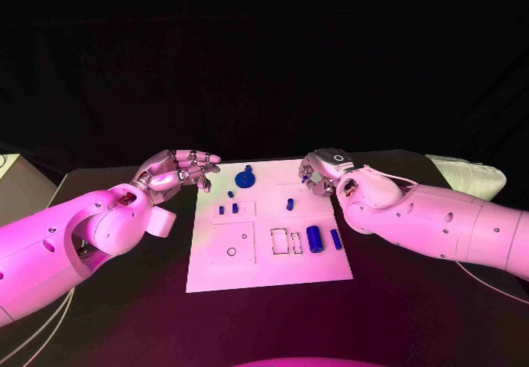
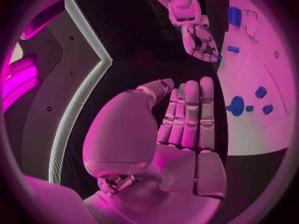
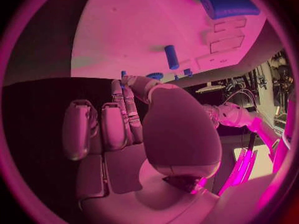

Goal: Assemble the parts on the task board

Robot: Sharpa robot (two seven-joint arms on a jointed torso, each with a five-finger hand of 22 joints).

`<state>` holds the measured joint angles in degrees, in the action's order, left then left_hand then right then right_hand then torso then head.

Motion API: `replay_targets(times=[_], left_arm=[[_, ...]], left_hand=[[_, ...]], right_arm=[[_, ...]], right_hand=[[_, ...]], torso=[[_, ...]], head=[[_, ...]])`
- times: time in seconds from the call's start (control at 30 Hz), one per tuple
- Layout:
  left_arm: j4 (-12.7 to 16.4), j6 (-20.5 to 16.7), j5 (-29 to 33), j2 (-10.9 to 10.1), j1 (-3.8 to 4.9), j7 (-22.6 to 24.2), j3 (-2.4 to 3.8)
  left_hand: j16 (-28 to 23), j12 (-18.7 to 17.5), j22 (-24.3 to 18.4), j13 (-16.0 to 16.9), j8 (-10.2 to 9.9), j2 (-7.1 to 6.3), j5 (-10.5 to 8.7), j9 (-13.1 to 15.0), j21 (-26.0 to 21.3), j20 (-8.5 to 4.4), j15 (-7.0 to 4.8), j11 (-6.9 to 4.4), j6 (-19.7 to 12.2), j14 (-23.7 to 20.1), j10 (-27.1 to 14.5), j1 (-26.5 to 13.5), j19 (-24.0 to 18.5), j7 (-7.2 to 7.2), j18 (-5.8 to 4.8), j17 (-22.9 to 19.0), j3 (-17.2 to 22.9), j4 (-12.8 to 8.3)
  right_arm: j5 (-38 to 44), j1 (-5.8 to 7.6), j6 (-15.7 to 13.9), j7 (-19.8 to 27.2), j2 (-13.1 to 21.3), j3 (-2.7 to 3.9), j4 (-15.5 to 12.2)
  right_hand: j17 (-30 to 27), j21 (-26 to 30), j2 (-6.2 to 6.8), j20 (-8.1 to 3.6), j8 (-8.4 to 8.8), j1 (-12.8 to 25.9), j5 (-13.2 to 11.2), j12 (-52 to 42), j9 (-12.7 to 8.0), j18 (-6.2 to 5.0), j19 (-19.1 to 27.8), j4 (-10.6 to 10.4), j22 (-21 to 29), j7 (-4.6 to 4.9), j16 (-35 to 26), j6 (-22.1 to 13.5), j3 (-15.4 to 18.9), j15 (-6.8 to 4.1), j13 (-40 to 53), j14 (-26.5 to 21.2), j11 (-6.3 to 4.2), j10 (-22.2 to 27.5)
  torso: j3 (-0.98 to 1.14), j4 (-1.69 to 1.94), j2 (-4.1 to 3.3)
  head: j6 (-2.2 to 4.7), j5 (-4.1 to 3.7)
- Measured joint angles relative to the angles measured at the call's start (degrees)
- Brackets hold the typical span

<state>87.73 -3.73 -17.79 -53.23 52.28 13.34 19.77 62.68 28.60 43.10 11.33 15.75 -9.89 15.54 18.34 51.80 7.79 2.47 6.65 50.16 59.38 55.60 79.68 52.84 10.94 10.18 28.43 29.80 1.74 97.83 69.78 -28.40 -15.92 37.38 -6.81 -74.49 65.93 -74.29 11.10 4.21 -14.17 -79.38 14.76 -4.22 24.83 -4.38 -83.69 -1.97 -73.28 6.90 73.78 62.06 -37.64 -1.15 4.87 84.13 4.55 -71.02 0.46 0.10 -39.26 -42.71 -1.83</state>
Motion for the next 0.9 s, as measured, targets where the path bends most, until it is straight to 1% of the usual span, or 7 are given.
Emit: replay_targets(times=[0.23,0.33,0.47,0.6,0.7,0.8,0.9], left_arm=[[-0.08,0.00,-0.03,-0.02,-0.01,0.00,0.00],[-0.09,-0.02,-0.03,0.07,-0.02,0.00,0.00],[-0.09,-0.05,-0.04,0.30,-0.02,0.00,0.00],[-0.09,-0.07,-0.04,0.52,-0.02,0.00,0.00],[-0.10,-0.10,-0.04,0.70,-0.03,0.00,0.00],[-0.10,-0.19,-0.04,0.88,-0.03,0.00,0.00],[-0.10,-0.29,-0.04,0.99,-0.03,0.00,0.00]], left_hand=[[0.00,0.00,-0.05,0.00,0.00,0.00,0.00,-0.06,0.00,0.00,0.00,0.21,0.00,0.00,-0.21,0.00,0.00,0.00,0.00,0.00,0.00,0.00],[0.00,0.00,-0.05,0.00,0.00,0.00,0.00,-0.06,0.00,0.00,0.00,0.21,0.00,0.00,-0.21,0.00,-0.01,0.00,0.00,0.00,0.00,0.00],[0.00,0.00,-0.05,0.00,0.00,0.00,0.00,-0.06,0.00,0.02,0.00,0.21,0.00,0.00,-0.21,0.00,0.01,0.00,0.00,0.00,0.00,0.00],[0.00,0.00,-0.05,0.00,0.00,0.00,0.00,-0.06,0.00,0.21,0.00,0.21,0.00,0.00,-0.21,0.00,0.21,0.00,-0.01,0.00,0.00,0.00],[0.00,0.00,-0.05,-0.01,0.00,0.00,0.00,-0.06,0.00,0.21,0.00,0.21,0.00,0.00,-0.21,0.00,0.20,0.00,0.00,0.00,0.00,0.00],[0.00,0.00,-0.12,-0.01,0.00,0.00,0.00,-0.06,0.00,0.21,0.00,0.21,0.00,0.00,-0.21,0.00,0.20,0.00,0.00,0.00,0.00,0.00],[0.00,0.00,-0.12,0.01,0.00,0.00,0.00,-0.09,-0.20,0.21,0.00,0.21,-0.12,0.00,-0.21,0.00,0.20,0.12,0.00,0.00,0.00,0.00]], right_arm=[[-0.13,0.35,-0.73,-0.17,2.15,0.13,-7.34],[-0.11,0.35,-0.82,-0.19,2.12,0.13,-9.54],[0.17,0.31,-0.84,-0.19,1.18,-0.17,-11.78],[0.67,0.09,-0.80,-0.16,-0.26,-0.55,-12.85],[1.25,-0.33,-0.71,-0.06,-1.83,-1.01,-13.30],[1.84,-0.95,-0.58,0.06,-3.41,-1.47,-13.35],[2.43,-1.65,-0.40,0.20,-4.68,-1.83,-12.88]], right_hand=[[0.00,0.00,0.08,0.00,0.00,0.08,-0.03,0.02,0.00,0.00,0.00,0.00,0.00,-0.01,0.00,-0.01,0.00,0.00,0.01,0.00,0.00,0.00],[0.00,0.00,0.16,0.00,0.00,0.15,-0.04,0.03,0.00,0.00,0.00,0.00,-0.07,-0.01,0.00,-0.02,0.00,0.00,0.01,0.00,0.00,0.00],[-0.01,0.00,0.16,0.00,0.01,0.15,-0.05,0.04,-0.01,0.00,0.00,0.00,-0.07,0.03,0.00,0.00,0.00,0.00,0.01,0.00,0.00,0.00],[-0.01,0.00,0.16,0.00,0.03,0.15,-0.15,0.05,-0.03,0.00,0.00,0.02,-0.07,0.14,0.00,0.10,-0.01,0.00,0.01,0.00,0.00,0.00],[-0.03,0.00,0.16,0.00,0.07,0.15,-0.16,0.16,-0.03,0.00,0.00,0.17,-0.07,0.14,0.00,0.10,-0.16,0.00,0.00,0.00,0.00,0.00],[-0.08,0.00,0.16,0.00,0.12,0.15,-0.18,0.17,0.01,0.00,0.00,0.17,-0.01,0.14,0.00,0.10,-0.16,0.01,0.00,0.00,0.00,0.00],[-0.07,0.00,0.31,0.00,0.13,0.30,-0.27,0.17,0.06,-0.01,0.00,0.07,0.02,0.14,0.00,0.09,-0.25,0.01,-0.01,0.00,0.00,-0.01]], torso=[[0.02,-0.14,0.04],[0.02,-0.14,0.07],[-0.01,-0.10,0.14],[-0.05,-0.05,0.17],[-0.10,-0.02,0.17],[-0.16,0.02,0.13],[-0.19,0.02,0.06]], head=[[0.09,0.77],[0.10,1.36],[-0.16,2.29],[-0.40,3.37],[-0.57,4.19],[-0.72,5.04],[-0.88,5.64]])
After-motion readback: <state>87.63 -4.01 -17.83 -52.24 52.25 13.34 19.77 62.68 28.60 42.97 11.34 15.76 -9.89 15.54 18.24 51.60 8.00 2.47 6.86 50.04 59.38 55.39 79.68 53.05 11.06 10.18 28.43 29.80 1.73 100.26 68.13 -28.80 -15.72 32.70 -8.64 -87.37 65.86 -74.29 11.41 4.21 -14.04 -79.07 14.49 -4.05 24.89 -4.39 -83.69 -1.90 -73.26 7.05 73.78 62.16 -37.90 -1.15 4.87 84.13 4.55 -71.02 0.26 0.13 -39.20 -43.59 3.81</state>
